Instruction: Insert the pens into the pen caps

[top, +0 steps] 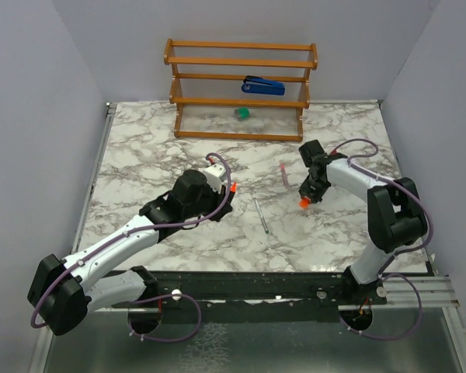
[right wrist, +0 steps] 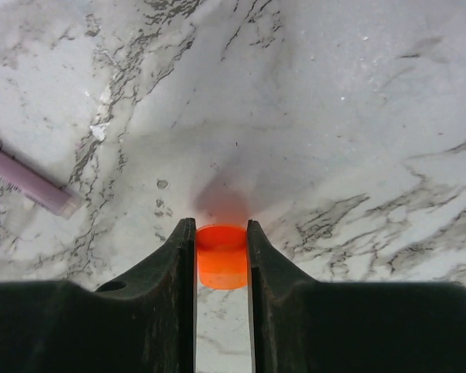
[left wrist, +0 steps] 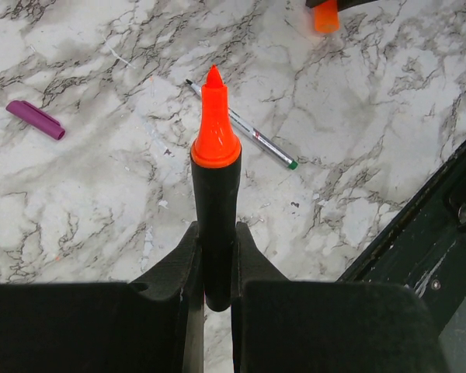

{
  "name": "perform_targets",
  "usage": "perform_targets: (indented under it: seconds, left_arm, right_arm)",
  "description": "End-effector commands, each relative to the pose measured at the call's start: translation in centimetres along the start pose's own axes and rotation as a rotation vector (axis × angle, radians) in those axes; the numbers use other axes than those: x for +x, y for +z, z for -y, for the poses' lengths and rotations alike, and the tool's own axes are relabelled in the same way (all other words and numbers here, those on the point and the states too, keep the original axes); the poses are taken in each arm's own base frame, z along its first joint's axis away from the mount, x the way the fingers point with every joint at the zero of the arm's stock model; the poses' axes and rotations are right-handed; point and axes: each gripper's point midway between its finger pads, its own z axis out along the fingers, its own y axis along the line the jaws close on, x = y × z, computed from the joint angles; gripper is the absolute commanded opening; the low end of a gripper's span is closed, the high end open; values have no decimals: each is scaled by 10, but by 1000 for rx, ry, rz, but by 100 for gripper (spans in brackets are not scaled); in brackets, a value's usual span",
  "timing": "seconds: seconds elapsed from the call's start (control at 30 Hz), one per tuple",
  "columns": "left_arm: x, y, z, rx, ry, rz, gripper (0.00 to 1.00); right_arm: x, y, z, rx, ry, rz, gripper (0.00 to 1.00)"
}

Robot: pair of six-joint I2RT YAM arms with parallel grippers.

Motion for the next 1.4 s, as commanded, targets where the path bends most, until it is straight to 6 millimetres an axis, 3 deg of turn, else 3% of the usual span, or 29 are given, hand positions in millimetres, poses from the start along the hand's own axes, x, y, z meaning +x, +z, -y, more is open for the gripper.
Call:
perform_targets:
  seconds: [0.0,0.13,0.27,0.47,0.57,0.97,1.17,1.37]
  left_arm:
    - [-9,-5,3,5,21,38,0]
    - [-11,-5,6,22,23,48,0]
    - [-15,-6,9,37,28,75,0]
    - [-25,-10,22,105,38,129,0]
    - [-25,-11,26,127,40,138,0]
    - [-20,-8,39,208,33,116,0]
    - [-20,-5,40,216,27,110,0]
    - [-24,-6,37,189,22,127,0]
  right_arm:
    - [-11,-34,1,-55,-50,72,7]
    - [-16,-71,-14,-158,-123,159,6]
    - [-5,-113,-40,-291,-213,230,5]
    - [32,-179,-107,-577,-436,269,6]
    - [47,-204,-131,-659,-509,297,6]
    - [51,-259,-178,-821,-550,370,6]
    - [71,-271,-188,-850,-594,357,7]
    - [93,-274,-186,-857,-610,331,7]
